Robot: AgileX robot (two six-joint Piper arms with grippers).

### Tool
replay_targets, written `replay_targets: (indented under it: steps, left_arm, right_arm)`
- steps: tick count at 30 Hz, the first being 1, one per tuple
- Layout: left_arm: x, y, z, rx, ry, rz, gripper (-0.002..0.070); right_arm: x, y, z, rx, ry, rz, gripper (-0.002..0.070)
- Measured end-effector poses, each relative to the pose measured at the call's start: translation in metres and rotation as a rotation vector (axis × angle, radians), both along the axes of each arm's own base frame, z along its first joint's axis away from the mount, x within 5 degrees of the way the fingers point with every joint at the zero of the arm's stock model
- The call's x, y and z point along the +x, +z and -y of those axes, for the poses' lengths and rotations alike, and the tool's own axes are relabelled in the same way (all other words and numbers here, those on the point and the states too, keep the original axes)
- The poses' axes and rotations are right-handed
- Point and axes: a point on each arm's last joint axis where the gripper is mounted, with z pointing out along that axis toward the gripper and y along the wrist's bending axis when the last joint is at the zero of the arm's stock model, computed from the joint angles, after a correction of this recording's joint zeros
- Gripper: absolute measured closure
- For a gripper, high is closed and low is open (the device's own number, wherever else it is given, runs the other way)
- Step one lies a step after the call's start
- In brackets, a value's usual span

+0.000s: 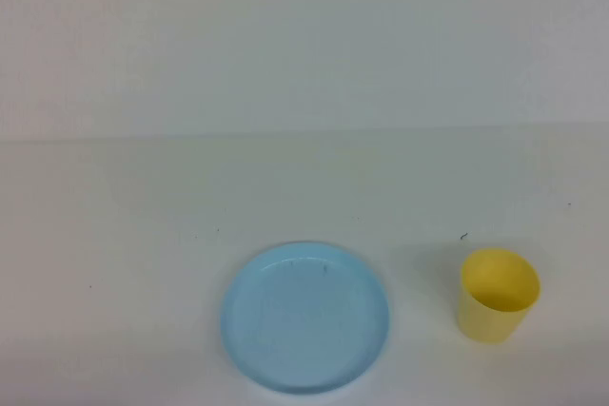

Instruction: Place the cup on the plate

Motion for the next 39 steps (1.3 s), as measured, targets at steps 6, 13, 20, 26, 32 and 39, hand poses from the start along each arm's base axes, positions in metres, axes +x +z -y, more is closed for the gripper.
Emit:
replay_targets:
  steps: [6,13,20,26,32,39]
  left_arm:
    - [0.0000,0.0000,0.0000,0.000,0.000,0.000,0.0674]
    - [0.0000,0.0000,0.0000,0.000,0.000,0.000,0.0674]
    - [0.0000,0.0000,0.0000,0.000,0.000,0.000,0.0674]
    - [0.0002,-0.0001,-0.0013,0.057,-0.002,0.008,0.0674]
    - [0.0007,-0.0002,-0.0052,0.179,0.004,0.024,0.0674]
    - [0.0007,-0.0002,-0.0050,0.171,0.005,0.023,0.0674]
  right_arm:
    - [0.0000,0.0000,0.0000,0.000,0.000,0.000,0.0676]
    - [0.0000,0.0000,0.0000,0.000,0.000,0.000,0.0676]
    - [0.0000,0.0000,0.0000,0.000,0.000,0.000,0.0676]
    - [0.0000,0.0000,0.0000,0.000,0.000,0.000,0.0676]
    - [0.0000,0.0000,0.0000,0.000,0.000,0.000,0.0676]
    - [0.0000,0.0000,0.0000,0.000,0.000,0.000,0.0676]
